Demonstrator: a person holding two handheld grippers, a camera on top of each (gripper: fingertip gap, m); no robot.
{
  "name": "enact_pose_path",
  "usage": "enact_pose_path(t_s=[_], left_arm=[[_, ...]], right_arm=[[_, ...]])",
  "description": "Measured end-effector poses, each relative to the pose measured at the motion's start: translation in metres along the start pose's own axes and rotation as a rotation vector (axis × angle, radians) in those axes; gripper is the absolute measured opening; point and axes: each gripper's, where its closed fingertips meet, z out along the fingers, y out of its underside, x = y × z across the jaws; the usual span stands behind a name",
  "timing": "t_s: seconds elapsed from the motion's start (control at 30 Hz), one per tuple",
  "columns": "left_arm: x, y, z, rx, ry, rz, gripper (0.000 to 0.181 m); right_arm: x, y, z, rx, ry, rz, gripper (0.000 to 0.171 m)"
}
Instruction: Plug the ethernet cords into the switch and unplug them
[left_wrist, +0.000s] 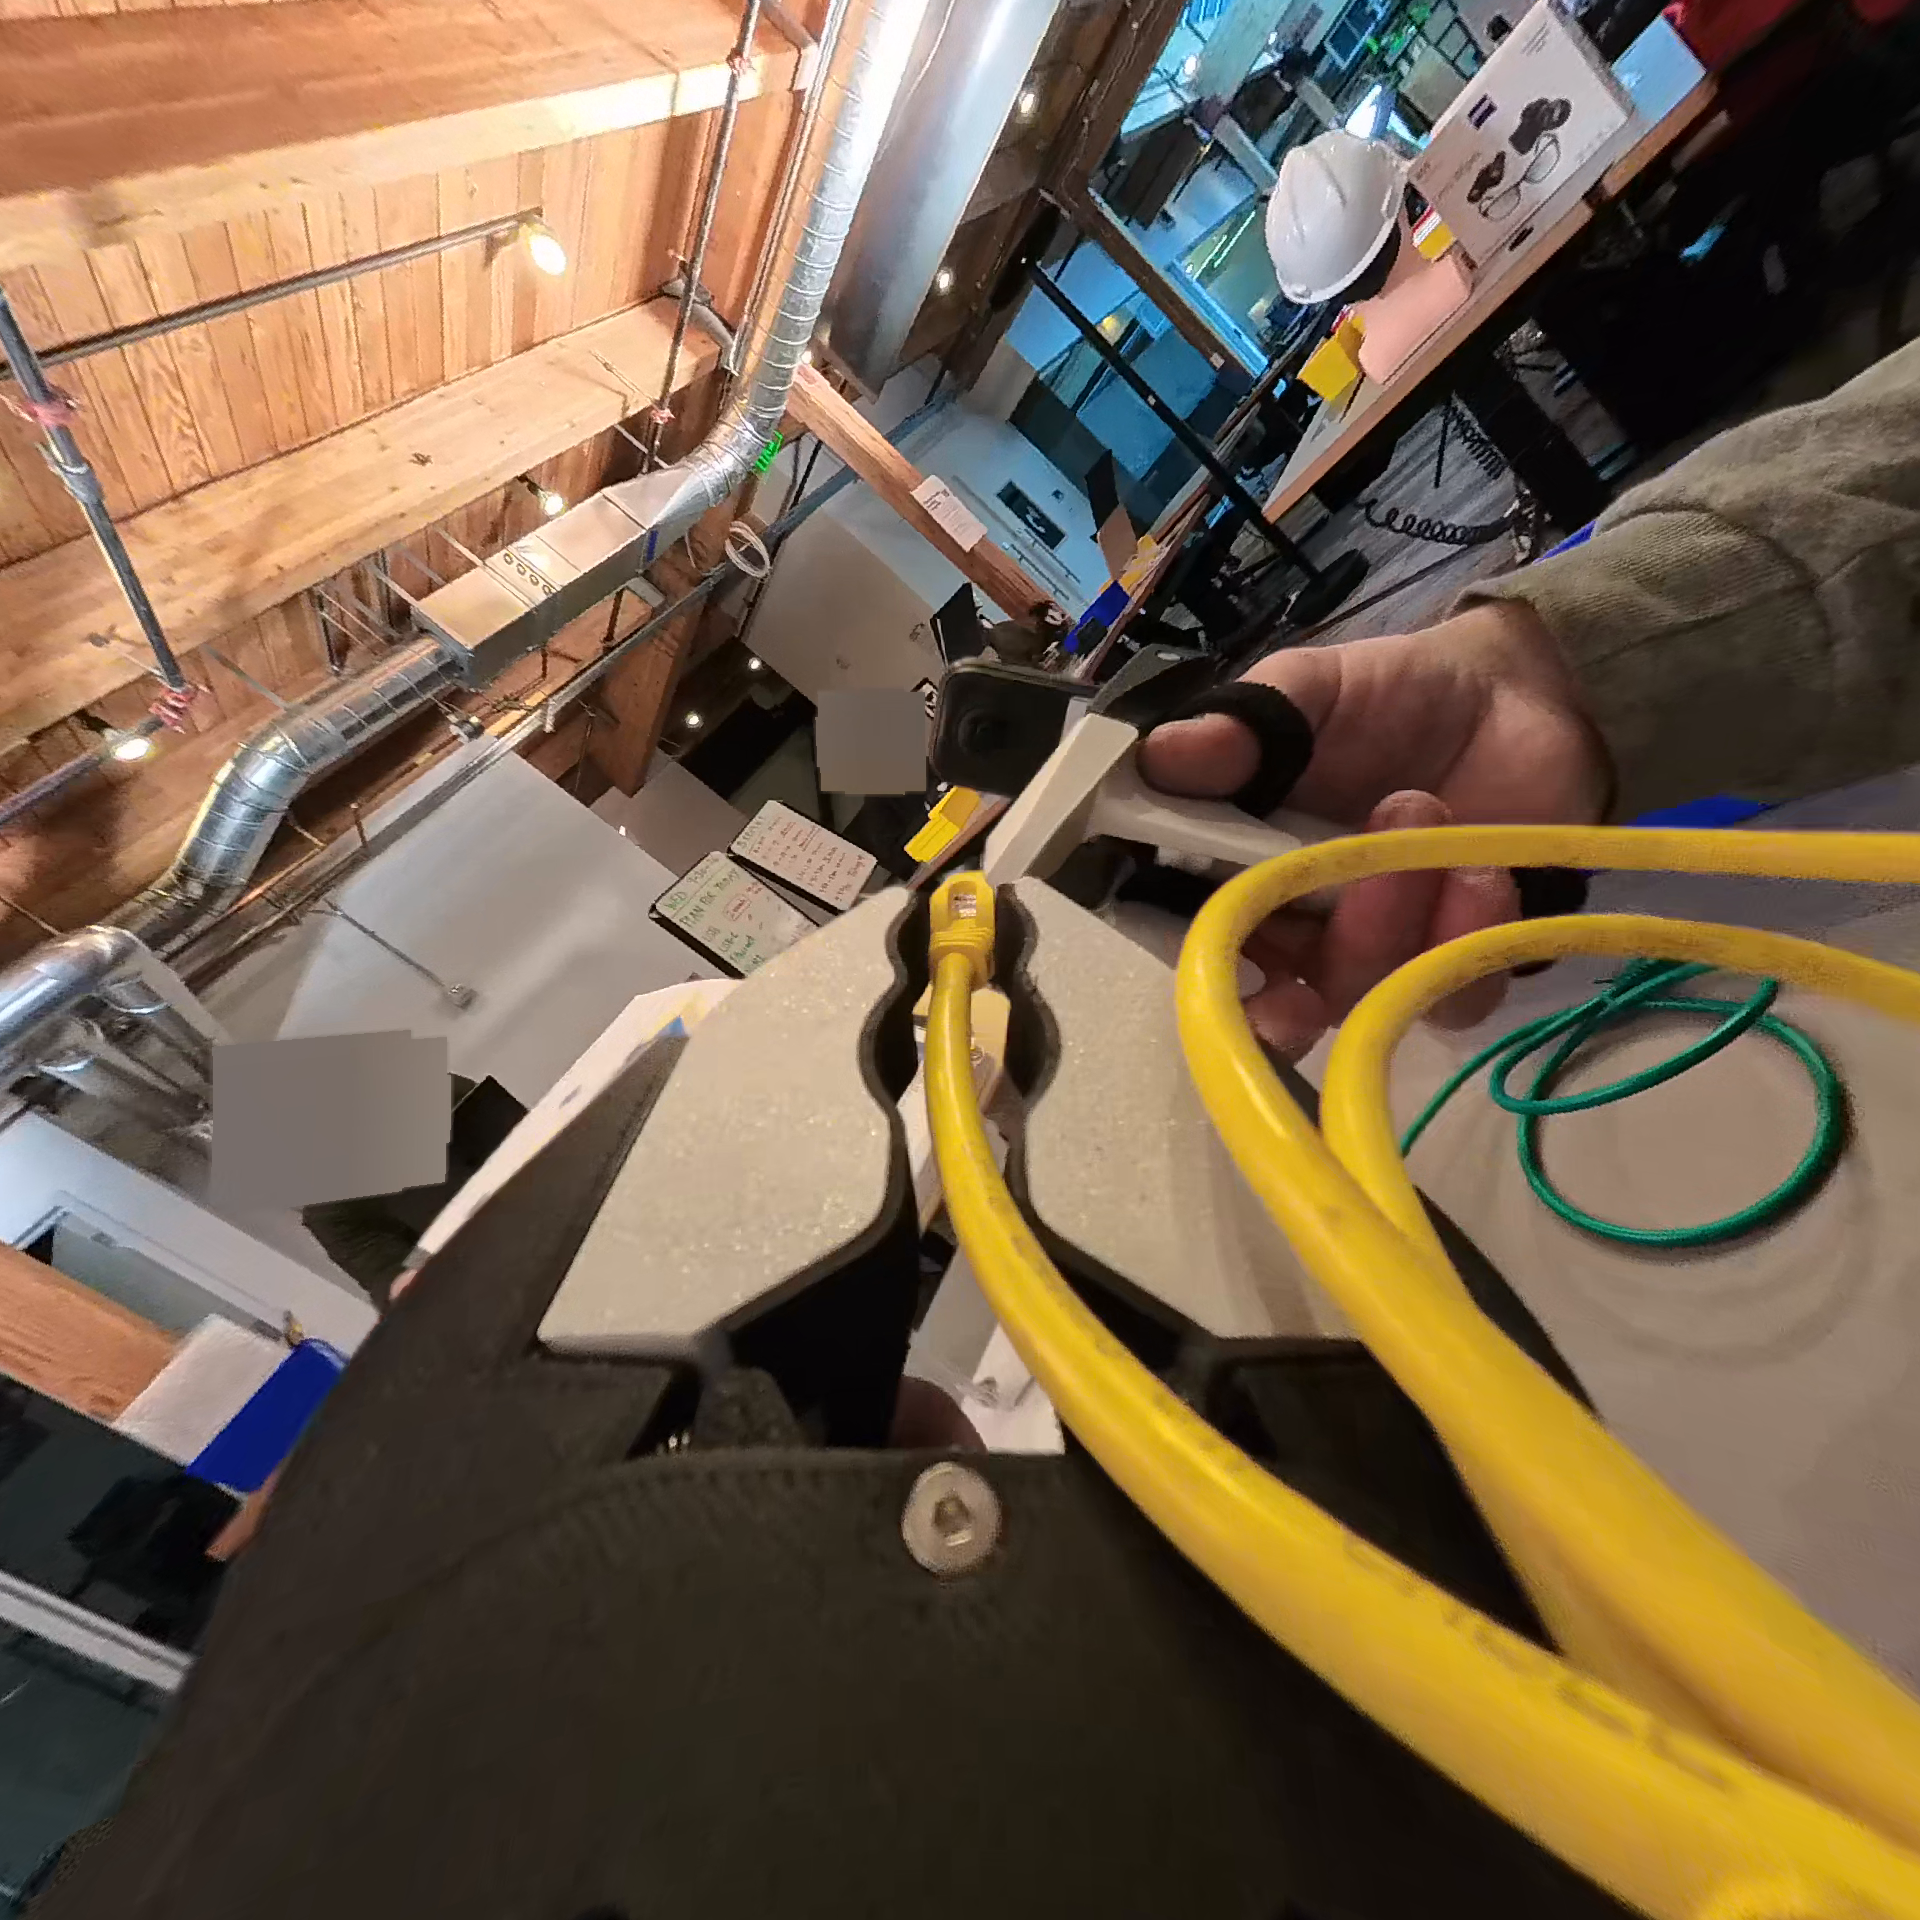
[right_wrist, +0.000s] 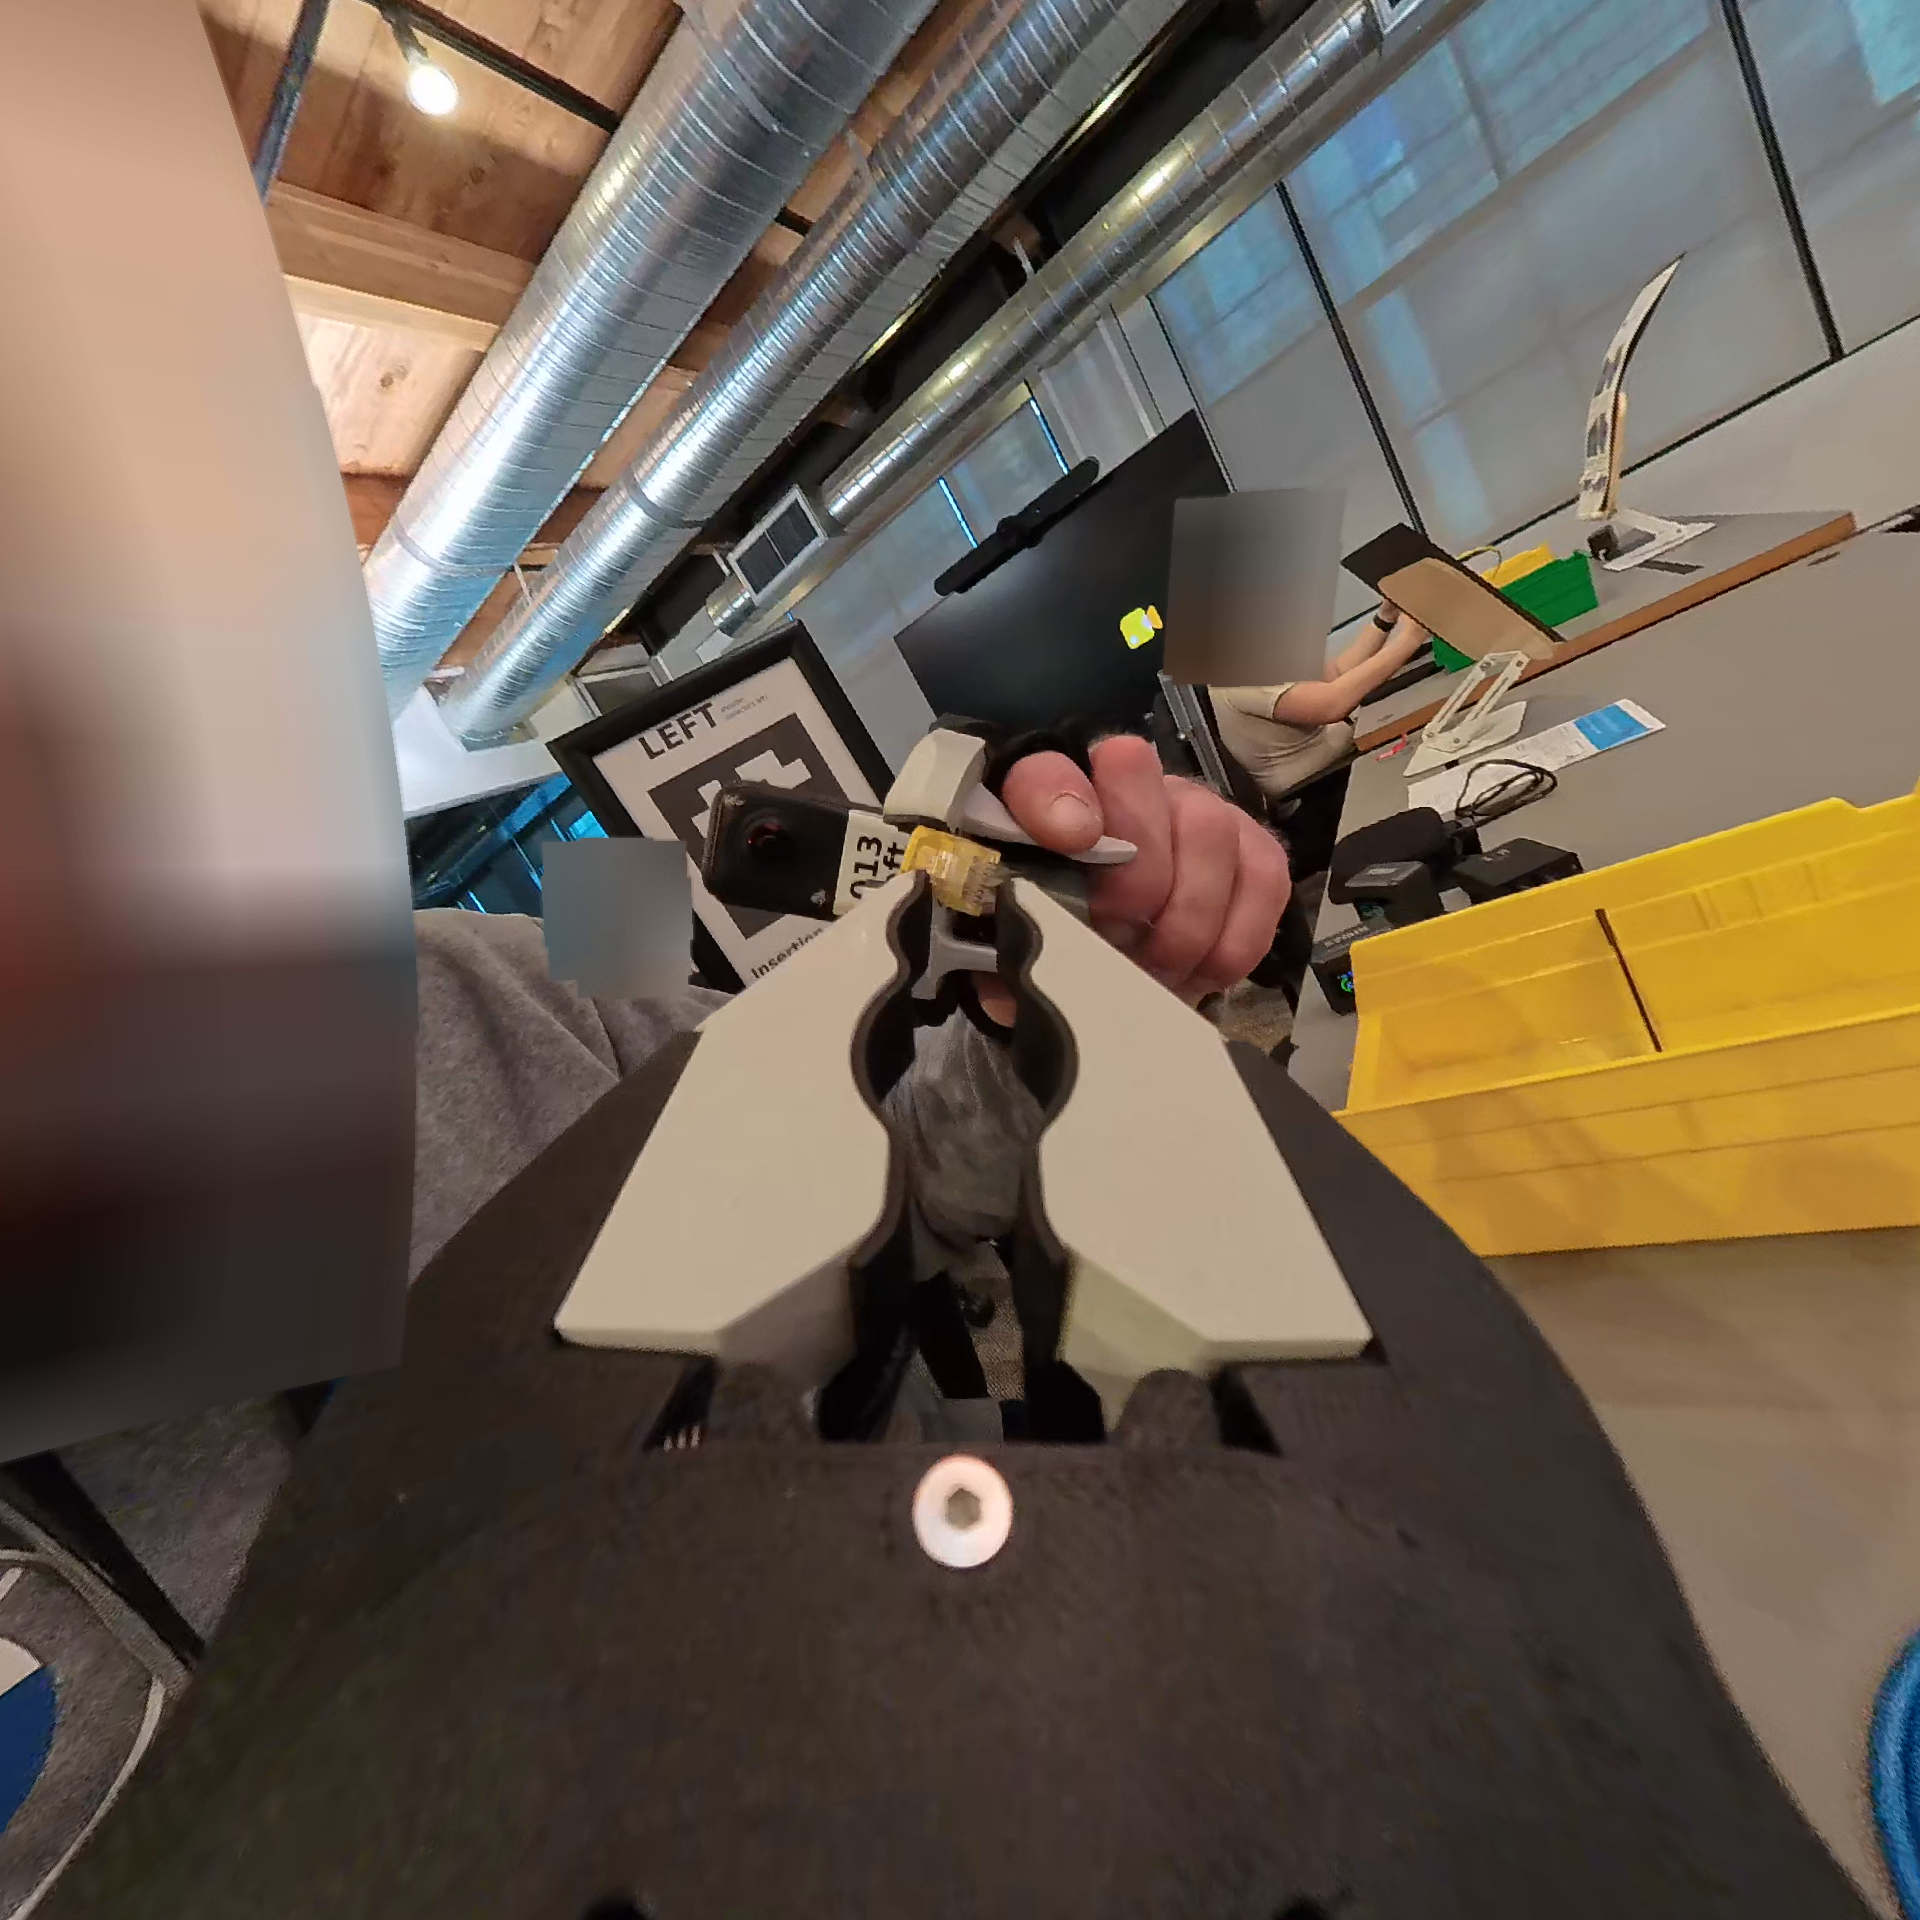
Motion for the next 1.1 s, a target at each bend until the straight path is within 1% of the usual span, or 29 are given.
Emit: enact_pose_path(t_s=[0.1, 0.17, 0.3, 0.43, 0.53, 0.87, 0.97, 1.03, 1.1], left_arm=[[0.000, -0.003, 0.000, -0.008, -0.008, 0.049, 0.013], [0.000, -0.002, 0.001, -0.035, -0.029, 0.116, 0.011], [-0.003, -0.002, 0.000, -0.030, -0.039, 0.113, 0.012], [-0.001, 0.000, 0.001, -0.038, -0.031, 0.122, 0.011], [0.000, 0.002, 0.002, -0.039, -0.035, 0.120, 0.011], [0.001, 0.006, 0.004, -0.045, -0.047, 0.113, 0.012], [0.001, 0.009, 0.004, -0.058, -0.044, 0.113, 0.013], [0.003, 0.015, 0.005, -0.087, -0.026, 0.106, 0.019], [0.005, 0.015, 0.005, -0.079, -0.013, 0.094, 0.019]], right_arm=[[0.002, 0.000, 0.000, 0.024, -0.019, 0.029, 0.020], [0.003, -0.001, -0.001, 0.046, -0.037, 0.042, 0.018], [0.001, -0.007, -0.003, 0.088, -0.063, 0.042, 0.012], [0.002, -0.010, -0.008, 0.110, -0.067, 0.051, 0.013], [0.001, -0.009, -0.004, 0.098, -0.062, 0.052, 0.008], [0.005, -0.008, -0.007, 0.076, -0.013, 0.005, 0.006], [0.006, -0.007, -0.007, 0.067, -0.001, 0.001, 0.006], [0.004, -0.006, -0.006, 0.053, -0.005, -0.006, 0.006], [0.003, -0.005, -0.005, 0.037, -0.001, -0.015, 0.006]])
